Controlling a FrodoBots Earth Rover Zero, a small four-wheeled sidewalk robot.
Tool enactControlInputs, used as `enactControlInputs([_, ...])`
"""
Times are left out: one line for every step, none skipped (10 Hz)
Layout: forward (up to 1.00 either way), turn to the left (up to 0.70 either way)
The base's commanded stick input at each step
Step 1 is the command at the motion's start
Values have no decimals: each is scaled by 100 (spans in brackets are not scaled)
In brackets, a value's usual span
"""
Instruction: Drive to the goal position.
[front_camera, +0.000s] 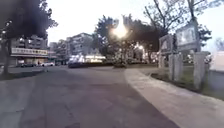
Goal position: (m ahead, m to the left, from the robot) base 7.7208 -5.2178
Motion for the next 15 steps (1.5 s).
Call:
enactControlInputs([70,0])
enactControlInputs([70,0])
enactControlInputs([70,0])
enactControlInputs([70,0])
enactControlInputs([70,0])
enactControlInputs([70,0])
enactControlInputs([70,0])
enactControlInputs([70,0])
enactControlInputs([70,0])
enactControlInputs([70,0])
enactControlInputs([70,-2])
enactControlInputs([70,-14])
enactControlInputs([70,-35])
enactControlInputs([70,-35])
enactControlInputs([70,-35])
